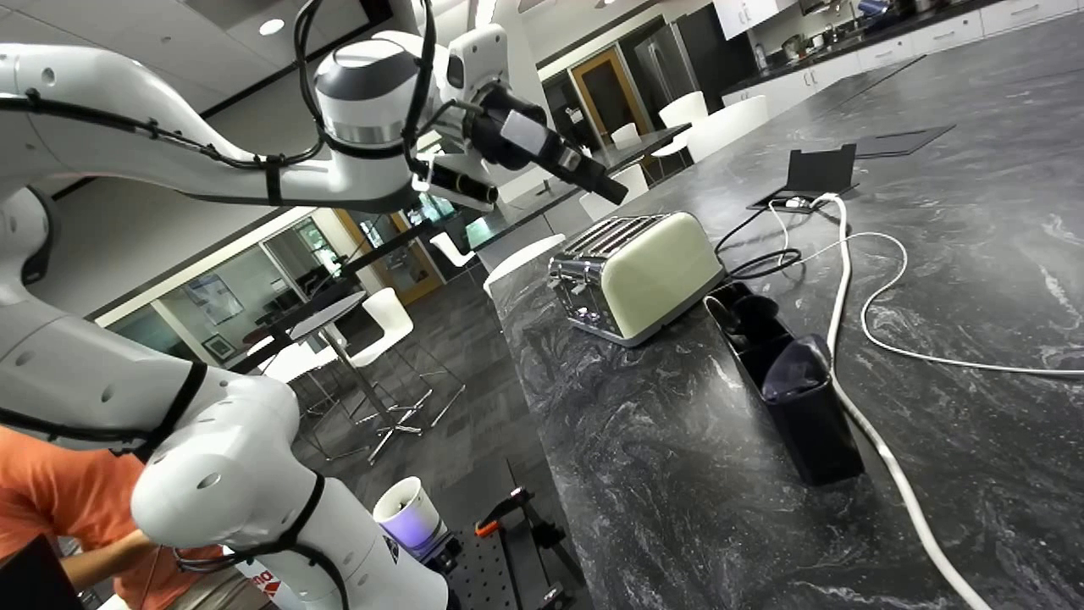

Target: Pick the black spoon on the counter and put it in the cutlery holder

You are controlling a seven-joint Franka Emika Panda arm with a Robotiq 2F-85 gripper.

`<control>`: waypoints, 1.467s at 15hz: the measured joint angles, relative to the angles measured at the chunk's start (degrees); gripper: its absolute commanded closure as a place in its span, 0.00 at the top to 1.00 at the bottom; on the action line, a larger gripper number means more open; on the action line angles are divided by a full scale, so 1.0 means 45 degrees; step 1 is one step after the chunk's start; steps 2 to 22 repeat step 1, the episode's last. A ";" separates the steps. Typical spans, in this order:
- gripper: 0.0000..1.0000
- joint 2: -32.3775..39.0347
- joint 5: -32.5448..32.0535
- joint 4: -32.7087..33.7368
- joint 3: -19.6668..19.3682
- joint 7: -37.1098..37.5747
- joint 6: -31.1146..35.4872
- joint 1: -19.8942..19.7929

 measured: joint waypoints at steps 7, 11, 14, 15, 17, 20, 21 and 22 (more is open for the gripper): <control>1.00 0.0000 0.0000 -0.0001 0.0000 0.0000 0.0000 -0.0008; 1.00 0.0000 0.0000 -0.0001 0.0000 0.0000 0.0000 -0.0008; 1.00 0.0000 0.0000 -0.0001 0.0000 0.0000 0.0000 -0.0008; 1.00 0.0000 0.0000 -0.0001 0.0000 0.0000 0.0000 -0.0008; 1.00 0.0000 0.0000 -0.0001 0.0000 0.0000 0.0000 -0.0008; 1.00 0.0000 0.0000 -0.0001 0.0000 0.0000 0.0000 -0.0008; 1.00 0.0000 0.0000 -0.0001 0.0000 0.0000 0.0000 -0.0008; 1.00 0.0000 0.0000 -0.0001 0.0000 0.0000 0.0000 -0.0008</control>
